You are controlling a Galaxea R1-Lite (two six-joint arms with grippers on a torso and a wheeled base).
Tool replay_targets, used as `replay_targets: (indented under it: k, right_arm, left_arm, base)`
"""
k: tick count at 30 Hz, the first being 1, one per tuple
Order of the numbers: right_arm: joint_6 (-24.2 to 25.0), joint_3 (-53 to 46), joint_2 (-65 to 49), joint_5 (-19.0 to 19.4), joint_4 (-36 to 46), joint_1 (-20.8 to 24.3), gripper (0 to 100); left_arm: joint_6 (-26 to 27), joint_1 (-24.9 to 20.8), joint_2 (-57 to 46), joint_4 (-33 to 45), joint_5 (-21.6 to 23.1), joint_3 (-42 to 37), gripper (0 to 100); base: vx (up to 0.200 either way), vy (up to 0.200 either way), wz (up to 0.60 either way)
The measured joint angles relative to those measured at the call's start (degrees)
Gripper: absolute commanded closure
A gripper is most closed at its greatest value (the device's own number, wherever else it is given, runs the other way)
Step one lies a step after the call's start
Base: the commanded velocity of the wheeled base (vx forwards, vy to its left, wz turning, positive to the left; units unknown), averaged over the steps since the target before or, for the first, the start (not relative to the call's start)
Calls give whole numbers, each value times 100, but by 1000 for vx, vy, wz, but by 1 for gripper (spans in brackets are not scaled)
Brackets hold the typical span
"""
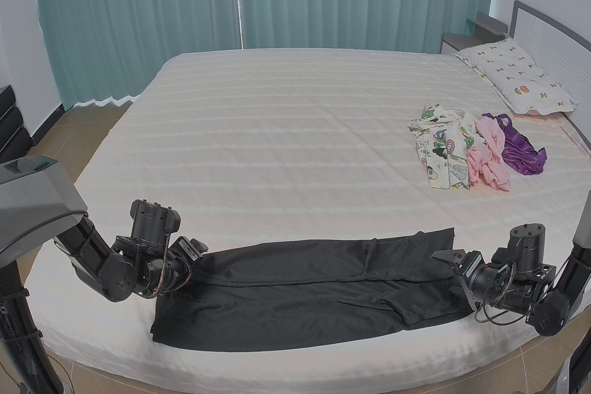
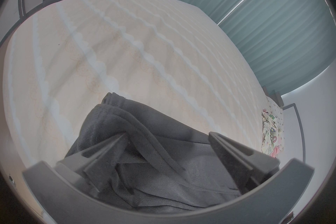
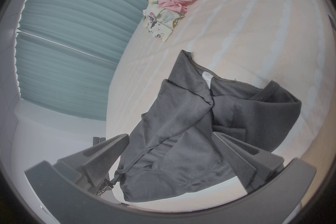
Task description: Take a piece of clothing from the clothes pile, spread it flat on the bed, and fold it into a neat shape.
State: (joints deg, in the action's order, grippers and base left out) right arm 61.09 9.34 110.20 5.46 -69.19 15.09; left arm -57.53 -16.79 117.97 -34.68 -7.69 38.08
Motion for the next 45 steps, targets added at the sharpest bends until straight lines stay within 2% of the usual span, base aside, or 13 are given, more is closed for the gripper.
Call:
replay_targets:
  k: [10,23,35,45]
  right_arm:
    - [-7,-28,126,-21,-108,94,0]
    - [9,144,195,-65,-523,445,0]
    - [-18,678,923,-100,-330,653,0]
    - [9,1246,1251,-152,184,527,0]
  left_arm:
    - [343,11,-11,55,-2,-154,100]
    - [339,28,-302,9,-16,-219,100]
    - [330,124,-608,1,-29,-221,100]
    - [317,135,-653,0,-29,-223,100]
  base:
    - [0,0,0]
    - [0,0,0]
    - [0,0,0]
    - [0,0,0]
